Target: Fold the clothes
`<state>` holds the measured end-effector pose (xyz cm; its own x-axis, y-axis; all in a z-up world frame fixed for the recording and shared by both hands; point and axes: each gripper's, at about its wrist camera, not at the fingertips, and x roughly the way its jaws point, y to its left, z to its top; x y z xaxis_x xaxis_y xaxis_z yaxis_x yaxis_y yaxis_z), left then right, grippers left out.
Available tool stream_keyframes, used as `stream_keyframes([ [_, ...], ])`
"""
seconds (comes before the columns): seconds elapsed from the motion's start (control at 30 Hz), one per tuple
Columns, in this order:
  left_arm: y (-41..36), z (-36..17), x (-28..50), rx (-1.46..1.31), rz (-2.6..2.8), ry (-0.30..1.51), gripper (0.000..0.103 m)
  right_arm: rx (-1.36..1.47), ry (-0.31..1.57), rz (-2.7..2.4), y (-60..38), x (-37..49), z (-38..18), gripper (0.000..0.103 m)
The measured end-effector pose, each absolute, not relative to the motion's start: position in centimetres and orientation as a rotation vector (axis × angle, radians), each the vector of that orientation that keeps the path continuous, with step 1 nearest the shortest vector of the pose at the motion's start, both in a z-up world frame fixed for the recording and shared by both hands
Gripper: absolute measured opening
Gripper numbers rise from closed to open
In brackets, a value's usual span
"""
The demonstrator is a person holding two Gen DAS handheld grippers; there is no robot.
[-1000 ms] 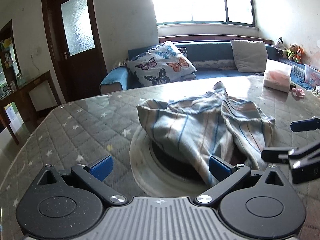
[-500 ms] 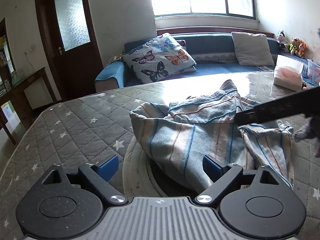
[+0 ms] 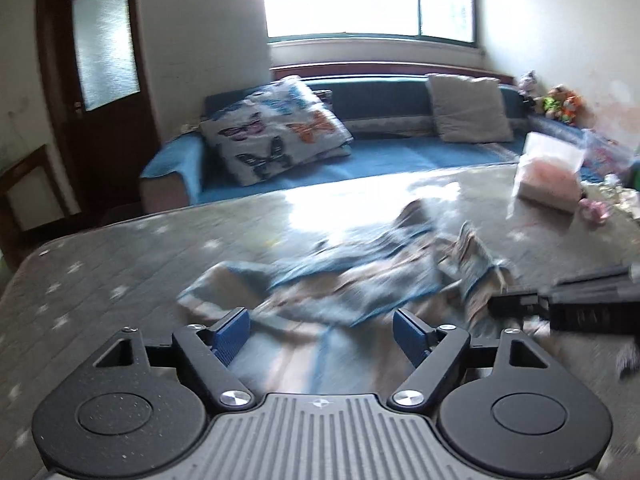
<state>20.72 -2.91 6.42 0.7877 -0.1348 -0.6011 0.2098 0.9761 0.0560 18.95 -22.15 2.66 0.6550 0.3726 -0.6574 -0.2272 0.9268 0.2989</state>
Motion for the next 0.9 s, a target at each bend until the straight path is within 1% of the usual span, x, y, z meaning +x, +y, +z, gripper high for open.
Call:
stream_keyframes([
  [0.2, -6.5, 6.2, 24.7, 0.094, -0.272, 0.661, 0.082, 0.215, 0.759, 0.324, -24.5, 17.6, 3.4, 0.004],
  [0.33, -8.5, 4.6, 26.8, 0.144, -0.284, 0.698, 0.081, 0.227, 0.754, 0.318, -25.8, 17.0, 3.3, 0.004],
  [0.37, -8.8, 4.2, 27.1, 0.163, -0.278, 0.707, 0.077, 0.234, 0.754, 0.315, -26.2, 16.9, 3.3, 0.004],
  [0.4, -9.0, 3.7, 27.3, 0.178, -0.273, 0.717, 0.062, 0.24, 0.755, 0.311, -26.5, 16.9, 3.2, 0.004],
  [0.43, -8.7, 3.6, 27.3, 0.173, -0.274, 0.721, 0.043, 0.246, 0.757, 0.308, -26.8, 16.9, 3.1, 0.004],
  [0.47, -8.4, 3.5, 27.3, 0.168, -0.275, 0.726, 0.038, 0.251, 0.758, 0.304, -27.1, 16.9, 3.0, 0.004],
  [0.53, -7.8, 3.3, 27.3, 0.157, -0.276, 0.736, 0.019, 0.26, 0.755, 0.293, -27.6, 16.7, 2.9, 0.004],
  [0.57, -7.4, 3.2, 27.2, 0.15, -0.277, 0.74, 0.016, 0.265, 0.753, 0.288, -27.9, 16.5, 2.9, 0.004],
  [0.6, -6.8, 3.6, 26.9, 0.134, -0.276, 0.732, 0.011, 0.268, 0.751, 0.284, -28.1, 16.4, 2.9, 0.004],
  [0.67, -5.6, 4.6, 26.2, 0.095, -0.261, 0.716, 0.01, 0.273, 0.745, 0.276, -28.5, 16.0, 3.0, 0.004],
  [0.73, -3.9, 5.8, 25.1, 0.055, -0.246, 0.69, 0.006, 0.28, 0.735, 0.269, -29.0, 15.5, 3.3, 0.004],
  [0.8, -2.2, 6.8, 23.9, 0.016, -0.231, 0.665, 0.006, 0.285, 0.722, 0.262, -29.5, 14.8, 3.6, 0.004],
  [0.9, 0.3, 8.1, 22.1, -0.017, -0.179, 0.634, 0.003, 0.283, 0.705, 0.242, -30.1, 13.5, 4.3, 0.004],
])
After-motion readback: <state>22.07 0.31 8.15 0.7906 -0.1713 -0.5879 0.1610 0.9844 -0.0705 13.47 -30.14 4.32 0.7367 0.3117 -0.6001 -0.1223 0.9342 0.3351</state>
